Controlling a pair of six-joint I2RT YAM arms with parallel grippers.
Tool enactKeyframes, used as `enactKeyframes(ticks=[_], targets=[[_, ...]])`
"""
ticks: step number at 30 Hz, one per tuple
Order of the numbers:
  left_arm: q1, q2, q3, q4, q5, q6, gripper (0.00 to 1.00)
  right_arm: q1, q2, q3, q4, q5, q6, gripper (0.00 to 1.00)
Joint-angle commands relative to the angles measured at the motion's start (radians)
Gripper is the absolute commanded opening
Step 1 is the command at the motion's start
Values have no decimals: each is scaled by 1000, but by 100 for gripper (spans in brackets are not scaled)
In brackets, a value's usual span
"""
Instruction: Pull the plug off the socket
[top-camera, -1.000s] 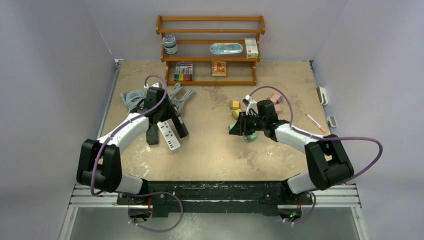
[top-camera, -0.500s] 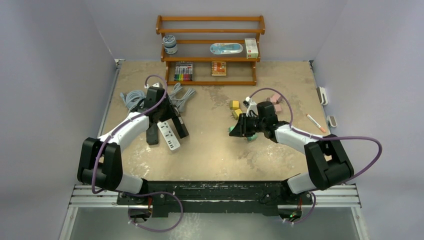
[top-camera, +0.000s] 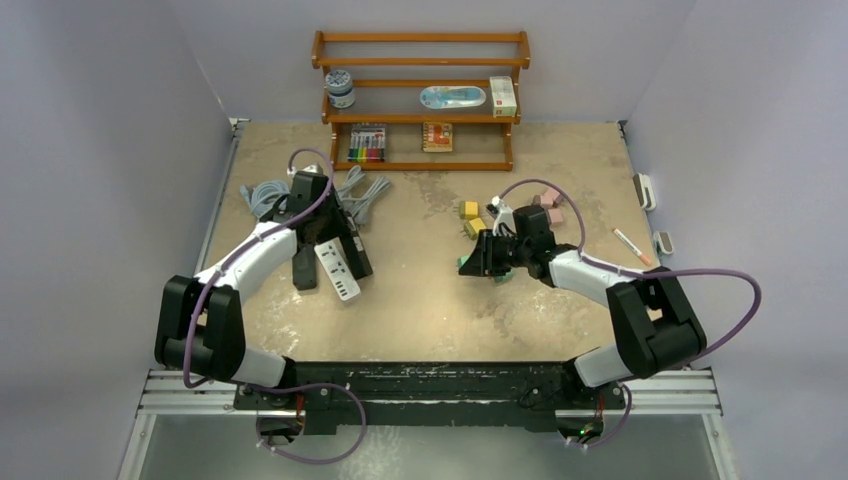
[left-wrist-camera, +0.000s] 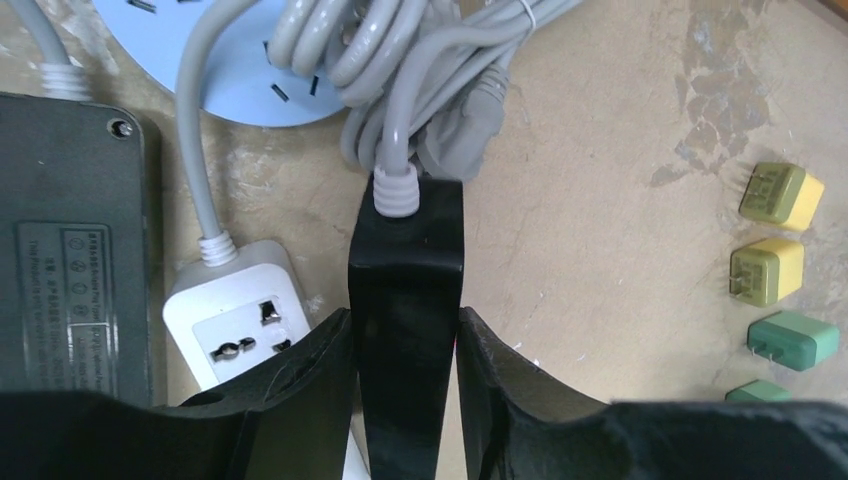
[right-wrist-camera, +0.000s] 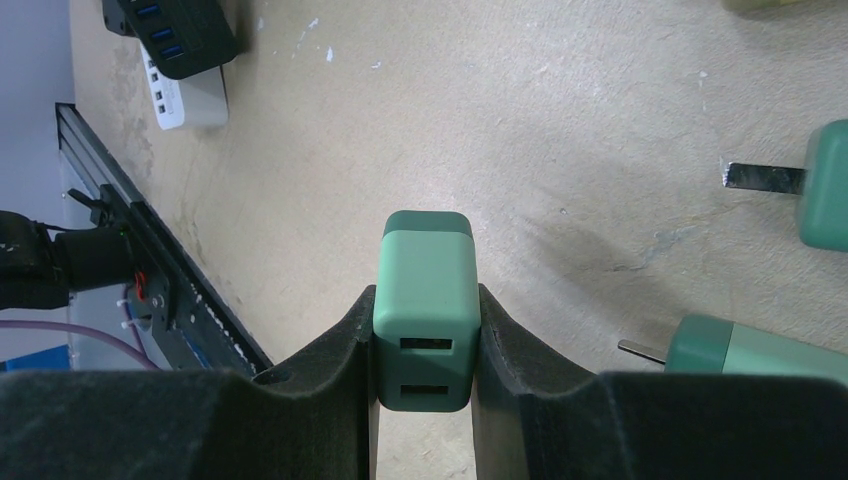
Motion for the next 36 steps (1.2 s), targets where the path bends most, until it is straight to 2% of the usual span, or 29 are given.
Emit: enactKeyframes(ticks=[1, 10, 15, 21, 36], targets=[[19, -24, 67, 0, -51, 29, 40, -2, 18, 2, 28, -9, 7, 0], [25, -48, 85, -64, -142, 29, 60, -2, 32, 4, 22, -8, 10, 0], [28, -61, 96, -84, -173, 29, 67, -2, 35, 5, 21, -5, 10, 0], [35, -93, 106, -105, -218, 27, 71, -3, 44, 6, 18, -8, 10, 0], [53, -219, 76, -65, -285, 30, 74, -2, 47, 4, 22, -5, 7, 0]])
